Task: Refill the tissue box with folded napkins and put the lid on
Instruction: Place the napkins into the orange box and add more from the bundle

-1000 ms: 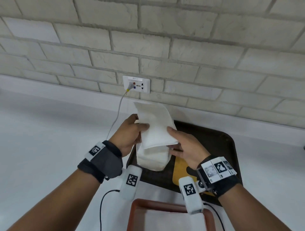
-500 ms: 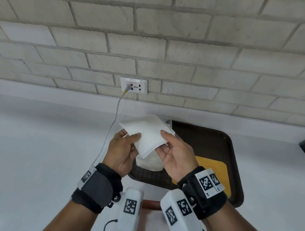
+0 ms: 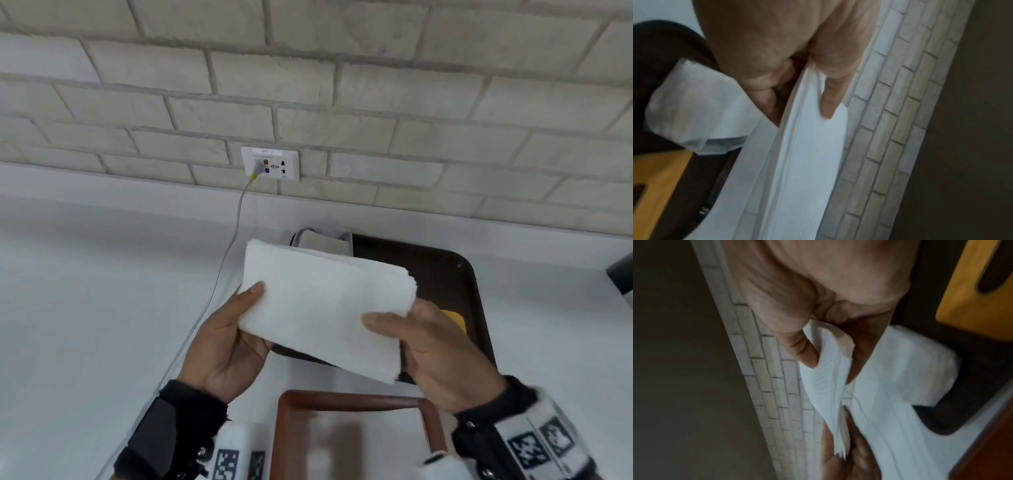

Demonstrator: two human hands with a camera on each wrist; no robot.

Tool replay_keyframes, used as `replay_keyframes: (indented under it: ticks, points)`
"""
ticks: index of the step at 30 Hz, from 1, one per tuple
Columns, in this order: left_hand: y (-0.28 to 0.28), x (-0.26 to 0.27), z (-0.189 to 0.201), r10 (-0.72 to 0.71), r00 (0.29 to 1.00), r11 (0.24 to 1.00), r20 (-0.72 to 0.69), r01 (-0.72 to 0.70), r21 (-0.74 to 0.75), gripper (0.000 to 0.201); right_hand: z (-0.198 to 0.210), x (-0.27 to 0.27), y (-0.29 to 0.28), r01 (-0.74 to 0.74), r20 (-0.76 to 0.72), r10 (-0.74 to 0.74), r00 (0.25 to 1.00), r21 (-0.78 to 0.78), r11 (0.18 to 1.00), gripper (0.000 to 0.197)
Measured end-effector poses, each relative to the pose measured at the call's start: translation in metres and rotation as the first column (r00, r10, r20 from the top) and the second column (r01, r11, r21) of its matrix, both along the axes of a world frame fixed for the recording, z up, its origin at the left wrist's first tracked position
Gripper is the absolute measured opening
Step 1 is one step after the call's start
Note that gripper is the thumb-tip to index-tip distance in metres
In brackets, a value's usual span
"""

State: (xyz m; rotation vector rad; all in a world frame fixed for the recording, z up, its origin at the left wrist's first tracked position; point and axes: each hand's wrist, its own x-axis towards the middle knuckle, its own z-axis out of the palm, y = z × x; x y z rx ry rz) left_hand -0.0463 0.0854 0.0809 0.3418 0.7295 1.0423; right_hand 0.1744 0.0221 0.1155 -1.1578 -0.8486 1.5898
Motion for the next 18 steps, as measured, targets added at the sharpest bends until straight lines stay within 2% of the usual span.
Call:
replay_keyframes:
  ticks: [3, 5, 7, 9, 11, 15, 18]
  points:
    - [-0.009, -0.01, -0.005, -0.133, 0.975, 0.983, -0.176, 0.152, 0.099, 0.044, -0.003, 0.021, -0.02, 0.018, 0.125, -0.02, 0.992, 0.019, 1.0, 0.033]
    - [-0.019, -0.013, -0.008, -0.22, 0.917, 0.941, -0.332, 0.289, 0.175, 0.044, -0.006, 0.03, -0.034, -0.007, 0.237, -0.004, 0.972, 0.048, 0.999, 0.034]
    - [-0.031, -0.013, -0.01, -0.257, 0.853, 0.889, -0.454, 0.393, 0.235, 0.04, -0.011, 0.038, -0.048, -0.047, 0.416, 0.012, 0.909, 0.075, 0.996, 0.035]
    - [-0.041, -0.013, -0.012, -0.235, 0.826, 0.861, -0.513, 0.422, 0.284, 0.034, -0.017, 0.044, -0.061, -0.059, 0.584, -0.003, 0.812, 0.088, 0.994, 0.034]
    - [-0.047, -0.014, -0.014, -0.166, 0.785, 0.81, -0.596, 0.453, 0.371, 0.024, -0.021, 0.047, -0.073, -0.05, 0.669, -0.06, 0.741, 0.144, 0.988, 0.025]
    - [-0.061, -0.018, -0.022, -0.02, 0.689, 0.653, -0.724, 0.558, 0.512, 0.012, -0.032, 0.053, -0.089, -0.075, 0.737, -0.114, 0.666, 0.218, 0.973, 0.021]
    - [-0.066, -0.015, -0.026, 0.097, 0.679, 0.584, -0.728, 0.554, 0.594, 0.015, -0.038, 0.056, -0.092, -0.069, 0.751, -0.167, 0.639, 0.272, 0.96, 0.03]
